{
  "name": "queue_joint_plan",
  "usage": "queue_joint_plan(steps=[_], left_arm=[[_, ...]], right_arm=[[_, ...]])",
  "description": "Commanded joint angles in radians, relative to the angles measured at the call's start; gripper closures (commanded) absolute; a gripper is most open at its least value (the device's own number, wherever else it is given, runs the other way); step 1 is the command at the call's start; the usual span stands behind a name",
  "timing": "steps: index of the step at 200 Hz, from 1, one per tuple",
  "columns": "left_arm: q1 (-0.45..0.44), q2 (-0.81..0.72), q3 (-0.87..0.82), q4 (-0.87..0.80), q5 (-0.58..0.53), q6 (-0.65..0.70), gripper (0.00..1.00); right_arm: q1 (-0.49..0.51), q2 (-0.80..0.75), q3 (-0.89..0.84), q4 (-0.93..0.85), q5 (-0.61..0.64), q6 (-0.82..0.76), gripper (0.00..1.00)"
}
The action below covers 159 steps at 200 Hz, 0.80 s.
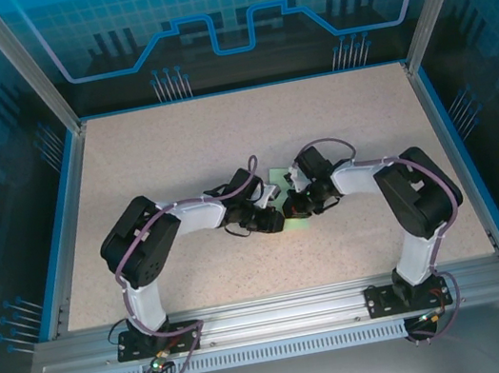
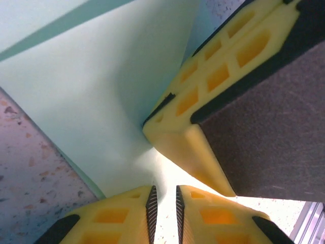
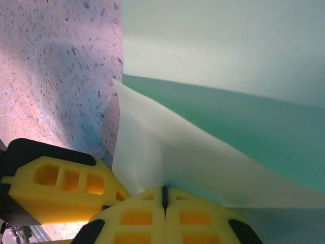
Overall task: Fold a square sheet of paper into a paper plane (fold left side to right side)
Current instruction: Fold the triangle a second time at the center of the table.
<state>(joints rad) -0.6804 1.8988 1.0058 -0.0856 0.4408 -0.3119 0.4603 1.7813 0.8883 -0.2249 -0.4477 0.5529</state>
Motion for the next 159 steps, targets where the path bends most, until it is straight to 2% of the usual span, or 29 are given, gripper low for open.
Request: queue_joint_plan(steps=[1,36,159], left_arm=[[-0.024,0.062,-0.015,-0.070,-0.079,0.030,0.78],[-0.024,0.066,-0.016,-0.071,-0.080,0.031,0.78],[-0.025,0.065,-0.029,-0.062,-0.080,0.031,0.78]], right_arm=[[0.012,0.029,0.034,-0.051,0.060,-0.017,1.00],[-0.007,0.035,0.058,-0.128,0.156,-0.054,1.00],[-0.184,0.086,0.136,-0.204,0.202,-0.138,1.00]])
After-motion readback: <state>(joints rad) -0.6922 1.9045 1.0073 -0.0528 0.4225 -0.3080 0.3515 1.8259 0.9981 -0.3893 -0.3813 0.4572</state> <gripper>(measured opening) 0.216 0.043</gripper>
